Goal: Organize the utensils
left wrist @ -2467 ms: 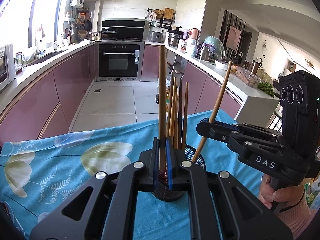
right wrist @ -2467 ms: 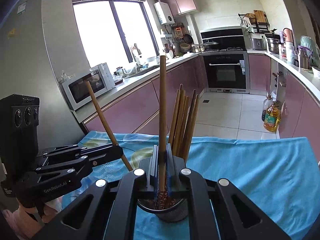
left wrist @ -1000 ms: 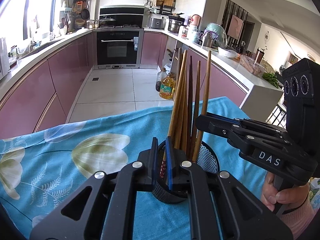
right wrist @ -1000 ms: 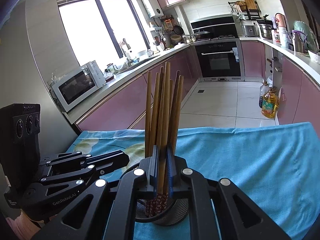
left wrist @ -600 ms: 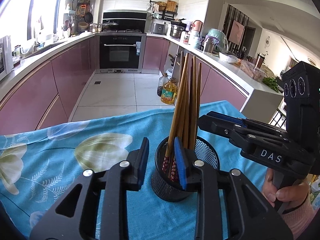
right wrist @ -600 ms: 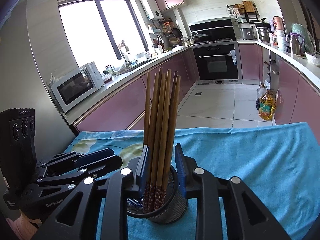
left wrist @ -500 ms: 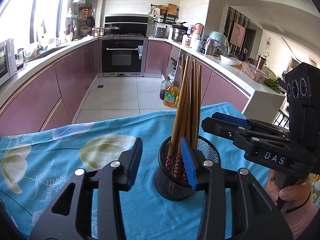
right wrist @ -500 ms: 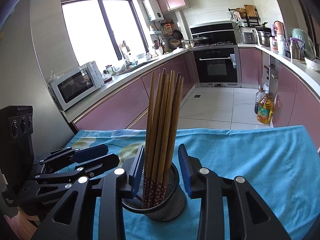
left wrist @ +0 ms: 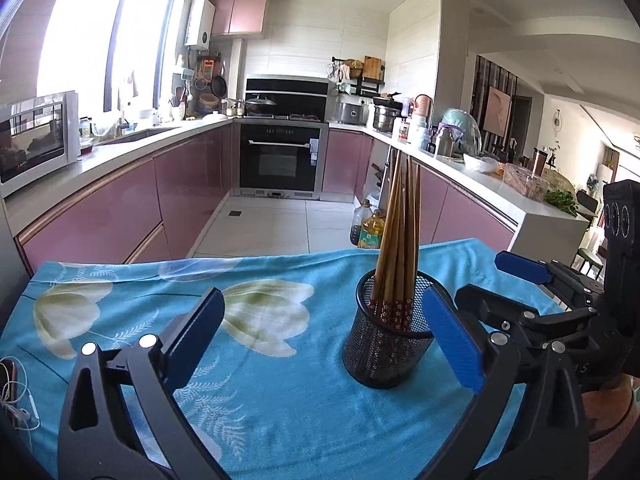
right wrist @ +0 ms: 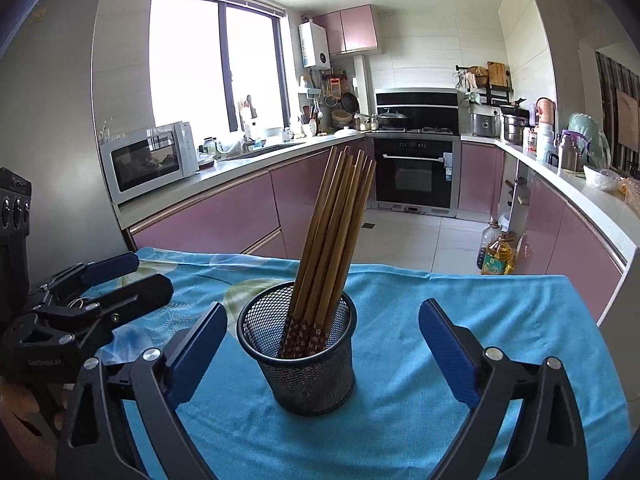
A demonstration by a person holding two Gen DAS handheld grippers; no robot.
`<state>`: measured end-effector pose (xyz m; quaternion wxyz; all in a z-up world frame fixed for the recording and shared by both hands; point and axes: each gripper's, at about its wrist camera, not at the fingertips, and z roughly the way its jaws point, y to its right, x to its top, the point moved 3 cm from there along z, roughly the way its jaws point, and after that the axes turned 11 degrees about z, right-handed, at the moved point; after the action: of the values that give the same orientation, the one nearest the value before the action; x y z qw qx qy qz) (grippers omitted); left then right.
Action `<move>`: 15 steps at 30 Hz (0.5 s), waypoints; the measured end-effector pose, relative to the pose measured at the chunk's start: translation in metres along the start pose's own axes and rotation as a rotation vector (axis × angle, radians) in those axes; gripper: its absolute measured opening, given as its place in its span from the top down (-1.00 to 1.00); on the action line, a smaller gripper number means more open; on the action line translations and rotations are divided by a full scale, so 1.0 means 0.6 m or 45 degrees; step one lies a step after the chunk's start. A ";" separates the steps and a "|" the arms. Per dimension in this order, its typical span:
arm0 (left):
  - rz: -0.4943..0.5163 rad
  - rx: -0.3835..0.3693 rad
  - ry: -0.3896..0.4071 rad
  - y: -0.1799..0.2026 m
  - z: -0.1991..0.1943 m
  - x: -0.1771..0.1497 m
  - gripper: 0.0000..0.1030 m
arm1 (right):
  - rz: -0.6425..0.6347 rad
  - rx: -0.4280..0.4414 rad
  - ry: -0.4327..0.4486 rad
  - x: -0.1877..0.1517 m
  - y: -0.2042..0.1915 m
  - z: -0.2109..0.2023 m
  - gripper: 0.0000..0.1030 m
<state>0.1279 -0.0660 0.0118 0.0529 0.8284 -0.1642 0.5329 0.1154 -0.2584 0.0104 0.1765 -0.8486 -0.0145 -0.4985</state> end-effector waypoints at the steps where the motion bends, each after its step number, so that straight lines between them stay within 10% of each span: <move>1: 0.004 0.018 0.015 0.001 -0.008 -0.003 -0.89 | 0.000 -0.008 0.018 -0.005 0.002 -0.005 -0.87; 15: -0.018 0.221 0.145 -0.012 -0.096 -0.060 -0.89 | -0.018 -0.088 0.237 -0.057 -0.017 -0.063 -0.87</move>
<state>0.0670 -0.0365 0.0045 -0.0059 0.7995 -0.1082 0.5908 0.0647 -0.2557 0.0009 0.1440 -0.8041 0.0131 -0.5767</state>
